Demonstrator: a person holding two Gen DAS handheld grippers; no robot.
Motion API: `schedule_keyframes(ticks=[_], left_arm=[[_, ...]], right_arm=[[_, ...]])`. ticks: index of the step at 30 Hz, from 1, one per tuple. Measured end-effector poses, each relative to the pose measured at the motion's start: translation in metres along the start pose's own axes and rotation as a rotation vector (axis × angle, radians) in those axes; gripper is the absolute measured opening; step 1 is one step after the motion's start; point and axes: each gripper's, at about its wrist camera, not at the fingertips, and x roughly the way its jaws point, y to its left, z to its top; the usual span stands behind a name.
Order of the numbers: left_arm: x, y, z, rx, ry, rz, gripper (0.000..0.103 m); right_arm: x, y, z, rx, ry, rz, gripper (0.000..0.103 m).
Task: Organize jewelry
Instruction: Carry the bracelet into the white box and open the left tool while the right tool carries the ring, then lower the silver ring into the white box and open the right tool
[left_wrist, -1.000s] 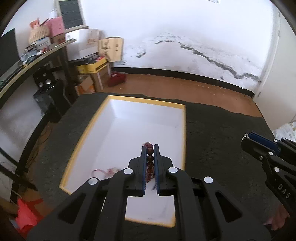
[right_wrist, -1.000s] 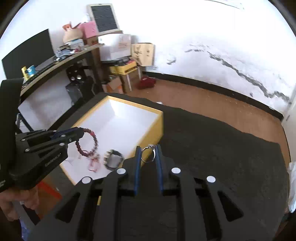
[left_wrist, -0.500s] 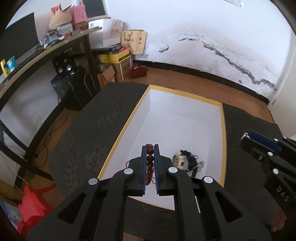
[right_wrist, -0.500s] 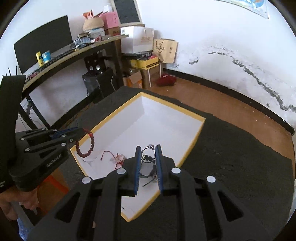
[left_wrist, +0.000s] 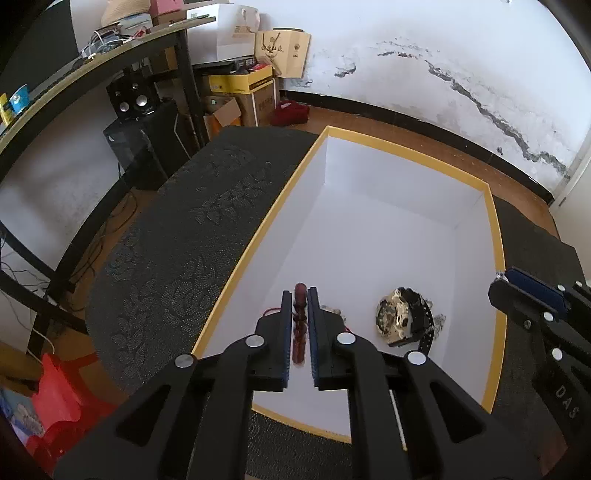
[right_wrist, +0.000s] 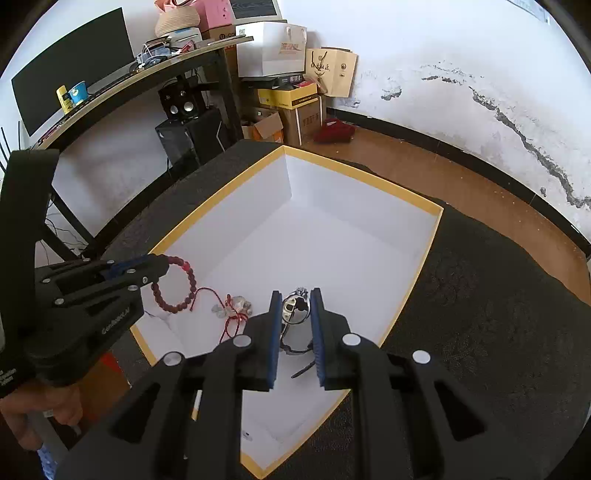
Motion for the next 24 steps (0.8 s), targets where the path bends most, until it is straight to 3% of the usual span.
schedule_keyframes(ticks=[1, 2, 5, 13, 24], left_arm=[[0.0, -0.001, 0.001, 0.003, 0.0, 0.007, 0.052], [-0.002, -0.002, 0.001, 0.005, -0.003, 0.021, 0.099], [-0.013, -0.005, 0.001, 0.017, -0.065, 0.041, 0.097], [-0.012, 0.004, -0.008, -0.015, -0.02, 0.012, 0.097], [-0.023, -0.003, -0.027, 0.042, 0.002, -0.012, 0.097]], right_arm=[[0.0, 0.0, -0.001, 0.002, 0.0, 0.001, 0.016], [0.0, 0.0, -0.001, 0.003, -0.001, 0.0, 0.016], [-0.002, -0.002, -0.002, 0.006, -0.005, -0.002, 0.016], [0.002, -0.003, 0.004, 0.012, -0.009, -0.003, 0.016], [0.04, -0.002, 0.01, 0.018, 0.05, -0.003, 0.016]])
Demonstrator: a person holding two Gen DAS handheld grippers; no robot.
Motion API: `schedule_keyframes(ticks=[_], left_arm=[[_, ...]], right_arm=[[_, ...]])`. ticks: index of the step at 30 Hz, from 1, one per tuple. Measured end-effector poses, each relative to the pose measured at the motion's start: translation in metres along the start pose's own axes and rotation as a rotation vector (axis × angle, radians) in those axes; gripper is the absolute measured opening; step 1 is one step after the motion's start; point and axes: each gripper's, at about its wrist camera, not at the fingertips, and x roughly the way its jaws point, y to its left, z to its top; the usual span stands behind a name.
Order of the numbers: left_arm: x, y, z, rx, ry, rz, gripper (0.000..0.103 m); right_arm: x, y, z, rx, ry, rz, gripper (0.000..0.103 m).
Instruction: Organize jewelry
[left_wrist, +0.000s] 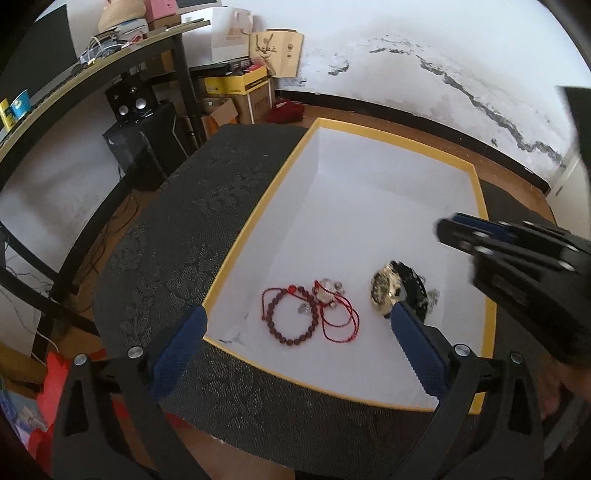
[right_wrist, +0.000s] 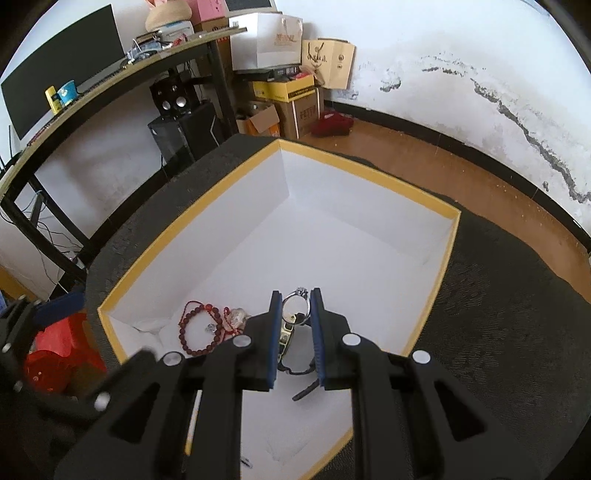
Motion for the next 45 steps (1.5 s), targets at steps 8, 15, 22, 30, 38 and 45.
schedule_keyframes(ticks=[8, 15, 22, 30, 38, 45], left_arm=[[-0.015, -0.01, -0.011, 0.022, -0.008, -0.014, 0.097], [-0.026, -0.022, -0.017, 0.051, -0.016, -0.022, 0.097], [-0.027, -0.025, -0.017, 0.041, -0.017, -0.033, 0.097], [-0.038, -0.033, -0.019, 0.043, -0.024, -0.042, 0.097], [-0.055, -0.052, -0.02, 0.062, -0.037, -0.046, 0.097], [-0.082, -0.102, -0.043, 0.142, -0.05, -0.124, 0.097]], right_arm=[[0.032, 0.002, 0.012, -0.033, 0.039, -0.039, 0.016], [0.046, 0.01, 0.02, -0.086, 0.056, -0.053, 0.016], [0.059, 0.008, 0.021, -0.09, 0.097, -0.02, 0.046], [0.023, 0.001, 0.02, -0.07, 0.024, 0.021, 0.094], [-0.039, -0.017, -0.017, -0.081, -0.012, -0.003, 0.096], [-0.167, -0.08, -0.072, 0.068, -0.18, -0.155, 0.096]])
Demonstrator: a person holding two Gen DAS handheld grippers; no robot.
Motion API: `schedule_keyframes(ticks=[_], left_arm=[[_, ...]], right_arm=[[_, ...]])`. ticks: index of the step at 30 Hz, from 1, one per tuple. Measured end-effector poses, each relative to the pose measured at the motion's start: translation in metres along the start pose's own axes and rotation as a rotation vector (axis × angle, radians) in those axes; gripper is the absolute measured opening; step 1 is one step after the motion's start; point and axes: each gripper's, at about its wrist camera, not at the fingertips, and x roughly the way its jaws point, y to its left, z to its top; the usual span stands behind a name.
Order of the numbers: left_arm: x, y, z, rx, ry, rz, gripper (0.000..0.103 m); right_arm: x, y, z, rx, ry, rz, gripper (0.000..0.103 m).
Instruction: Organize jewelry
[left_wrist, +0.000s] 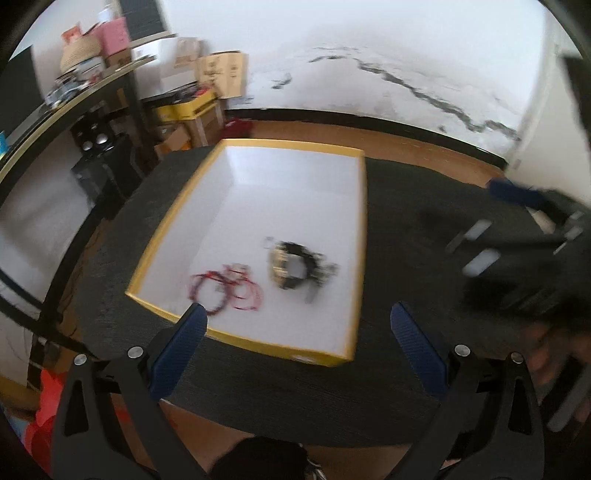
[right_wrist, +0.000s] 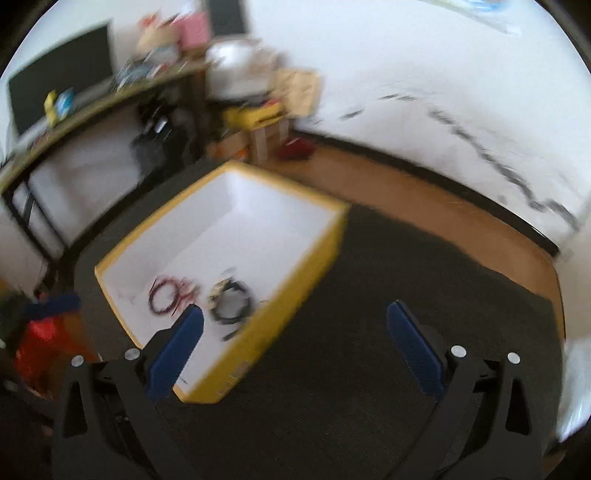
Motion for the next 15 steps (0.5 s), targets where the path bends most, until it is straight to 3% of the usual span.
schedule_keyframes(ticks=[6, 12, 15], left_arm=[[-0.025, -0.061, -0.018, 0.113, -0.026, -0.067, 0.097], [-0.017, -0.109, -0.031, 0.186, -0.033, -0.154, 0.097], [-0.006, -0.119, -0.039, 0.218, -0.077, -0.166, 0.097]], right_arm=[[-0.079, -0.064, -0.059, 0.164, -0.024, -0.128, 0.096], [-0.113, -0.124, -0.135, 0.288, 0.009, -0.282, 0.096], [-0.117, -0.144, -0.162, 0.339, 0.003, -0.342, 0.096]])
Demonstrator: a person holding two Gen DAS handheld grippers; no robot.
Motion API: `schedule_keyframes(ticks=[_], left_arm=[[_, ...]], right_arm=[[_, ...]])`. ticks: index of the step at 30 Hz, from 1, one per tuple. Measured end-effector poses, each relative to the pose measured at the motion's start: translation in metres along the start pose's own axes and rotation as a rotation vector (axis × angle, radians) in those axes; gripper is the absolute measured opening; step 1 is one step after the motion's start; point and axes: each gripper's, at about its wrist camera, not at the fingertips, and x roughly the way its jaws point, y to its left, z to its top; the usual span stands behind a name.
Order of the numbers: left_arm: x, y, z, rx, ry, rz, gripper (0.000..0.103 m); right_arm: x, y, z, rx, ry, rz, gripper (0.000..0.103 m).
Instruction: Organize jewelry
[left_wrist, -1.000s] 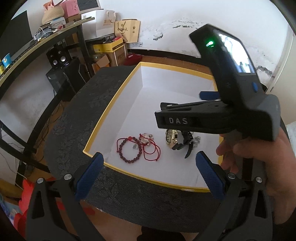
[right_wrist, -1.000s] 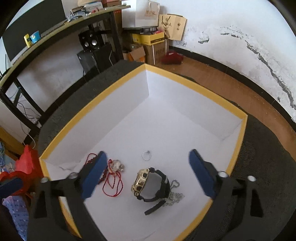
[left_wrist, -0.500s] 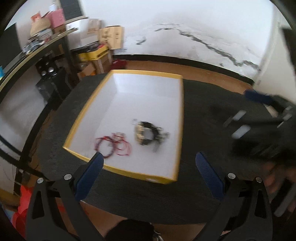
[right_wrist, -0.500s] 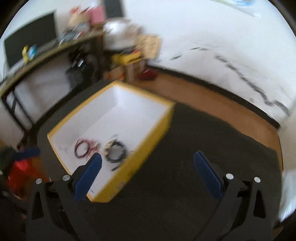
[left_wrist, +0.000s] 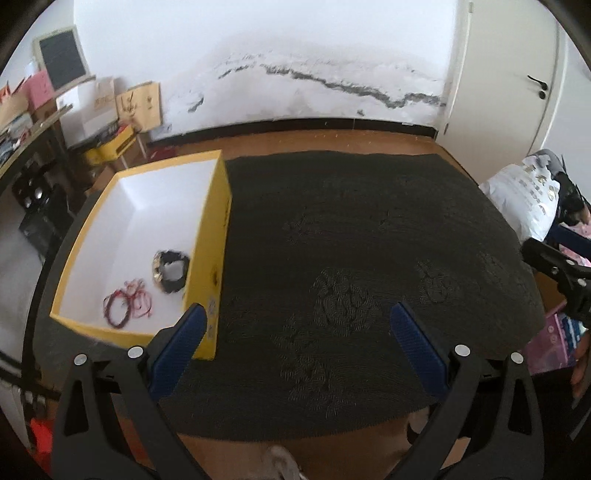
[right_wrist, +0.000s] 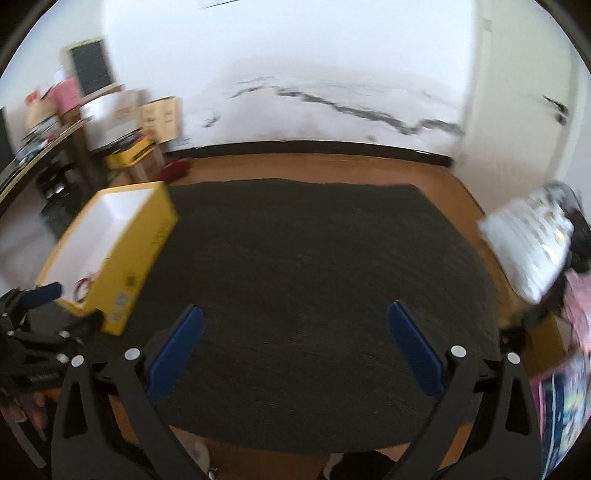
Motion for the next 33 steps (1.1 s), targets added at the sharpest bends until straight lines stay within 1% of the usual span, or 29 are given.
schedule_keyframes(ticks=[2, 5, 6, 7, 8, 9, 10, 11, 12, 13, 14, 15, 18, 20, 22, 24, 25, 26, 29, 32, 33], left_arm=[[0.008, -0.002, -0.003, 0.018, -0.019, 0.003, 0.097], [0.02, -0.003, -0.005, 0.047, -0.054, 0.025, 0.097], [0.025, -0.002, -0.006, 0.057, -0.057, 0.027, 0.097], [0.03, -0.001, -0.006, 0.063, -0.054, 0.029, 0.097], [0.036, 0.002, -0.009, 0.065, -0.047, 0.034, 0.097], [0.042, 0.004, -0.01, 0.054, -0.039, 0.034, 0.097], [0.047, 0.008, -0.011, 0.034, -0.025, 0.03, 0.097], [0.05, 0.011, -0.011, 0.014, -0.011, 0.025, 0.097], [0.055, 0.013, -0.011, -0.011, 0.009, 0.007, 0.097], [0.058, 0.013, -0.009, -0.023, 0.013, -0.003, 0.097], [0.059, 0.012, -0.009, -0.025, 0.008, 0.003, 0.097], [0.057, 0.01, -0.007, -0.016, -0.01, 0.018, 0.097], [0.054, 0.007, -0.008, 0.008, -0.051, 0.046, 0.097], [0.055, 0.008, -0.008, 0.008, -0.061, 0.046, 0.097], [0.061, 0.013, -0.009, -0.011, -0.043, 0.038, 0.097], [0.066, 0.017, -0.009, -0.04, -0.014, 0.005, 0.097], [0.068, 0.019, -0.009, -0.046, -0.014, 0.004, 0.097], [0.068, 0.019, -0.01, -0.041, -0.022, 0.019, 0.097], [0.071, 0.017, -0.012, -0.015, -0.029, 0.032, 0.097], [0.076, 0.019, -0.015, -0.039, -0.006, 0.02, 0.097], [0.076, 0.021, -0.015, -0.056, 0.009, 0.002, 0.097]], right_arm=[[0.006, -0.011, -0.012, 0.019, 0.002, -0.04, 0.096], [0.018, -0.007, -0.017, -0.003, 0.019, -0.071, 0.096], [0.024, -0.005, -0.017, -0.002, 0.044, -0.075, 0.096], [0.03, -0.005, -0.014, 0.018, 0.089, -0.052, 0.096], [0.032, -0.005, -0.009, 0.036, 0.086, -0.015, 0.096], [0.032, -0.003, -0.005, 0.033, 0.056, -0.006, 0.096], [0.033, 0.002, -0.002, -0.001, 0.018, -0.041, 0.096], [0.037, 0.004, -0.002, -0.024, 0.007, -0.06, 0.096], [0.043, 0.005, -0.002, -0.034, 0.019, -0.056, 0.096], [0.049, 0.005, -0.001, -0.017, 0.037, -0.016, 0.096], [0.053, 0.004, 0.001, 0.006, 0.037, 0.01, 0.096], [0.056, 0.004, 0.002, 0.012, 0.04, 0.016, 0.096], [0.068, 0.011, 0.005, -0.002, 0.045, 0.05, 0.096], [0.072, 0.012, 0.004, -0.024, 0.045, 0.056, 0.096], [0.075, 0.015, 0.003, -0.046, 0.055, 0.054, 0.096], [0.077, 0.017, 0.003, -0.058, 0.063, 0.052, 0.096], [0.078, 0.018, 0.002, -0.06, 0.064, 0.054, 0.096], [0.08, 0.018, 0.002, -0.06, 0.066, 0.054, 0.096], [0.079, 0.016, -0.001, -0.059, 0.067, 0.047, 0.096], [0.08, 0.014, -0.003, -0.058, 0.073, 0.037, 0.096], [0.08, 0.014, -0.003, -0.056, 0.077, 0.035, 0.096]])
